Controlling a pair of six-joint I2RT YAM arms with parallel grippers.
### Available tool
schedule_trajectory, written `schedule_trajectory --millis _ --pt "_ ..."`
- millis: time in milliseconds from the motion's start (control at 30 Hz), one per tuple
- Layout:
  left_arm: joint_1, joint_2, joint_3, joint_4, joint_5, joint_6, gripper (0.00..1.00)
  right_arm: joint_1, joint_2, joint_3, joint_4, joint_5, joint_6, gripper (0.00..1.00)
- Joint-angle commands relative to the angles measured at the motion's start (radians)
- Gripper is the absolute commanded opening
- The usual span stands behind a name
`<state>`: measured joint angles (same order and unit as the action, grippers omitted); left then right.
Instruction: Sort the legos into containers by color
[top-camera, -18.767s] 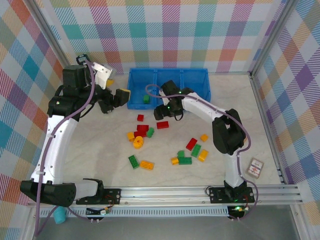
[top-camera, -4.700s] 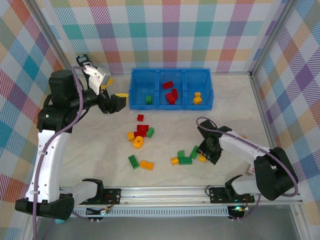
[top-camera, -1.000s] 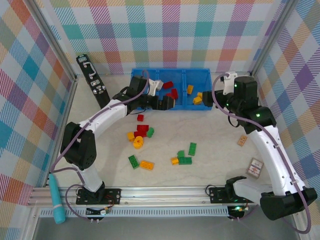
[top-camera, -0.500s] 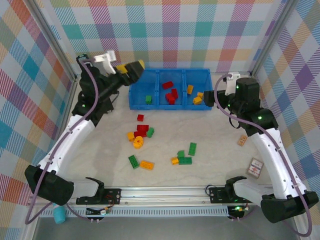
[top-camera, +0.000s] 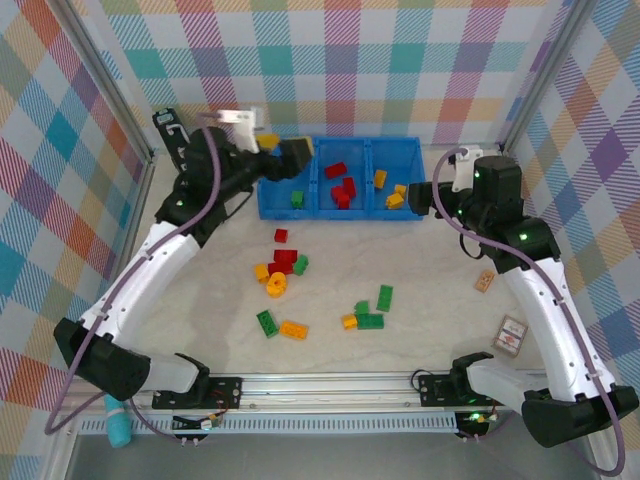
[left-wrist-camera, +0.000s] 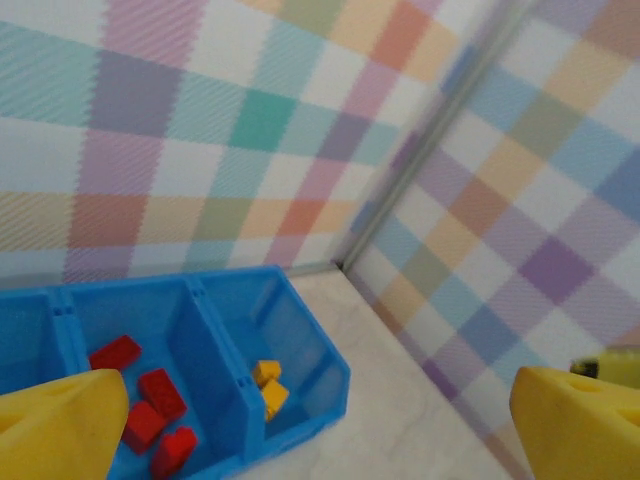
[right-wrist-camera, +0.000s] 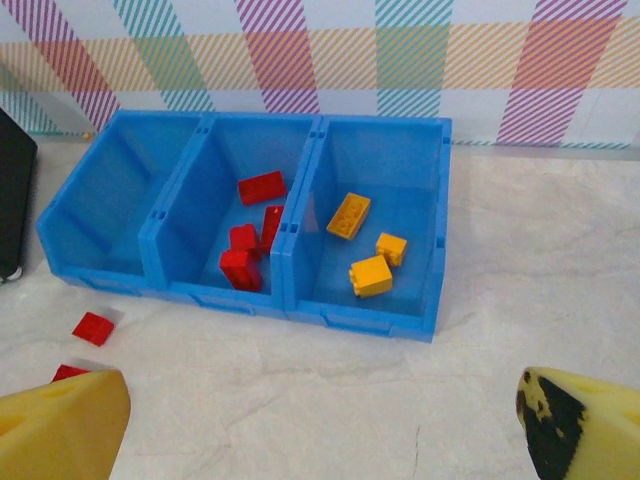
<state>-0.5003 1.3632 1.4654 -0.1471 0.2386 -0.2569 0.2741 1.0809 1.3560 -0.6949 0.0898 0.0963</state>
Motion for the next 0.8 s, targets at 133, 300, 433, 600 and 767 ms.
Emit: schedule_trajectory --millis 133,300,433,600,767 --pt "-0.301 0.207 0.076 -0.488 -0.263 0.200 0.90 0.003 -0.002 0.142 -0.255 -0.104 -0.005 0.99" --pt "-0.422 0.375 0.059 -0.505 -0.247 0.053 0.84 0.004 -0.022 0.161 -0.388 -0.228 -0.038 0.99" --pt "-0.494 0.508 0.119 -0.541 -0.240 -0.048 0.80 0.008 -0.038 0.186 -0.458 -0.287 -0.077 0.99" --pt "-0.546 0.656 0.209 -0.571 -0.213 -0.145 0.78 0.011 -0.079 0.158 -0.405 -0.375 -0.080 0.99" --pt "-0.588 0.778 0.298 -0.593 -0.242 -0.181 0.75 0.011 -0.083 0.115 -0.369 -0.403 -0.067 0.99"
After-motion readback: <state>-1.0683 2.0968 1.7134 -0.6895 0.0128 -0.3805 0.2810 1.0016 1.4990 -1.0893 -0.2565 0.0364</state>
